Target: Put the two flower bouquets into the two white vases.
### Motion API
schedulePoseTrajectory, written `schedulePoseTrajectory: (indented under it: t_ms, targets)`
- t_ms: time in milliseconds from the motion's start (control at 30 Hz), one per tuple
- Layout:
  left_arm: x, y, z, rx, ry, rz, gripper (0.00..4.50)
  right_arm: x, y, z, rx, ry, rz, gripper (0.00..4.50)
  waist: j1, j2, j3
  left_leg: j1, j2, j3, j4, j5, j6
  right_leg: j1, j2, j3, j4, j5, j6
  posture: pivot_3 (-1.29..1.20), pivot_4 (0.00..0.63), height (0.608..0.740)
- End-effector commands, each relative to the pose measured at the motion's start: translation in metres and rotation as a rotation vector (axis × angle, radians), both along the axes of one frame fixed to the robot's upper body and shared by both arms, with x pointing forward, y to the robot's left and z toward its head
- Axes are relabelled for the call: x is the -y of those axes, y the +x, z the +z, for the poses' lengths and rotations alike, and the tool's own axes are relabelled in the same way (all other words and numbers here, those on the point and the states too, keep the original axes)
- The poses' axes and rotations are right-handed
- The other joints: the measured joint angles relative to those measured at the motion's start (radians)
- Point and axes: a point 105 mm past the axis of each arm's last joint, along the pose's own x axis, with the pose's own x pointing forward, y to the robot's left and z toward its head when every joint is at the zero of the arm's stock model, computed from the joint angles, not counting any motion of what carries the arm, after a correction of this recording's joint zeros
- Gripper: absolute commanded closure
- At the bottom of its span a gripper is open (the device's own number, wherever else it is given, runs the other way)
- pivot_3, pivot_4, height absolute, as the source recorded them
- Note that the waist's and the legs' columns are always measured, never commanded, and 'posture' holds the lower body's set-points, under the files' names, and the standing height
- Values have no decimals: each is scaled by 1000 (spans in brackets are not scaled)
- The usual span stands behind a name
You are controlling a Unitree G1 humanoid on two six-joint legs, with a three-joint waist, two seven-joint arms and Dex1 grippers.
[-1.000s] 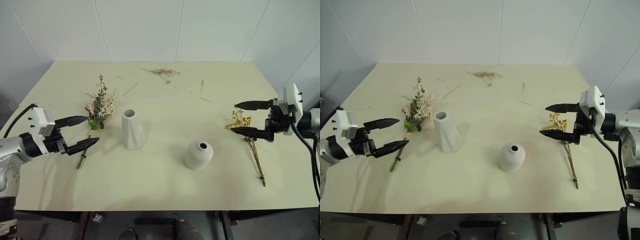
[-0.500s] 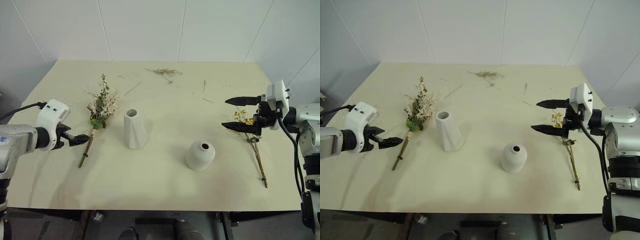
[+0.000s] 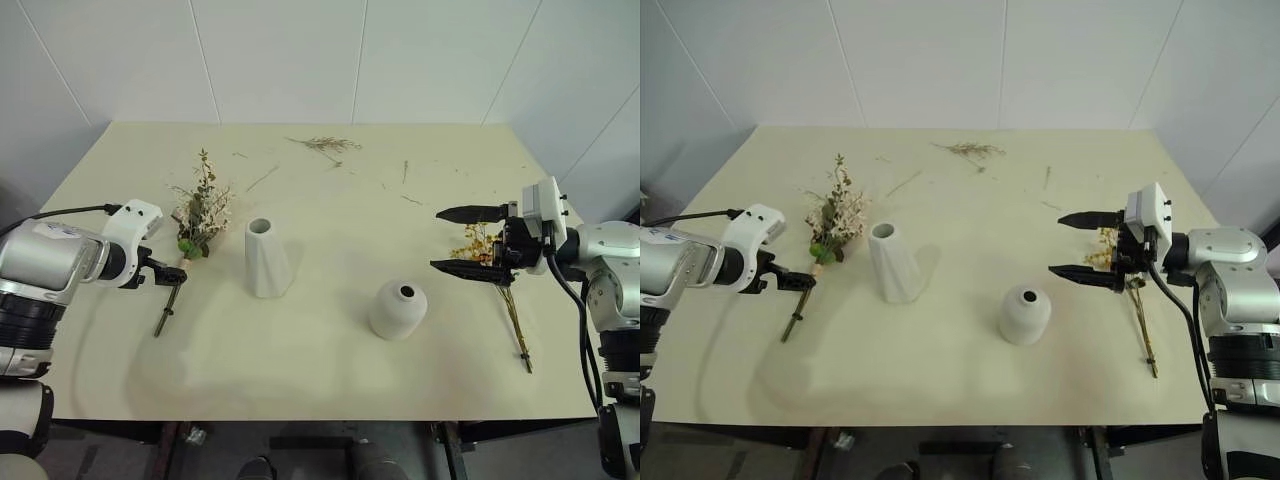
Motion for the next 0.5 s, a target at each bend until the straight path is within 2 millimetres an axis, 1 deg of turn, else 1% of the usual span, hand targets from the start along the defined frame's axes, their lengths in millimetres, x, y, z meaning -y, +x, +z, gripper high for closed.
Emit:
schedulePoseTrajectory:
  t_ms: [33, 167, 267, 367, 467, 500]
  targets:
    - [0, 2, -5, -19, -14, 4, 29, -1, -8, 13, 52, 28, 10, 0, 2, 0, 0, 0, 0, 0, 0, 0, 0, 0, 0, 0, 0, 0, 0, 0, 150, 740]
    - [2, 11, -7, -18, -46, 18, 29, -3, -12, 15, 43, 21, 29, 0, 2, 0, 0, 0, 0, 0, 3, 0, 0, 0, 0, 0, 3, 0, 0, 0, 150, 740]
    - [6, 14, -15, -39, -64, 13, 29, -6, -18, 16, 32, 0, 69, 0, 2, 0, 0, 0, 0, 0, 5, 0, 0, 0, 0, 0, 4, 0, 0, 0, 150, 740]
    - [5, 12, -23, -60, -66, 11, 622, -10, -22, 18, 33, -2, 99, 0, 2, 0, 0, 0, 0, 0, 6, 0, 0, 0, 0, 0, 4, 0, 0, 0, 150, 740]
    - [2, 8, -31, -91, -65, 8, 1597, -13, -27, 21, 35, 0, 125, 0, 2, 0, 0, 0, 0, 0, 6, 0, 0, 0, 0, 0, 4, 0, 0, 0, 150, 740]
    - [-2, 8, -35, -95, -60, 14, 1837, -15, -29, 22, 35, 0, 136, 0, 2, 0, 0, 0, 0, 0, 6, 0, 0, 0, 0, 0, 4, 0, 0, 0, 150, 740]
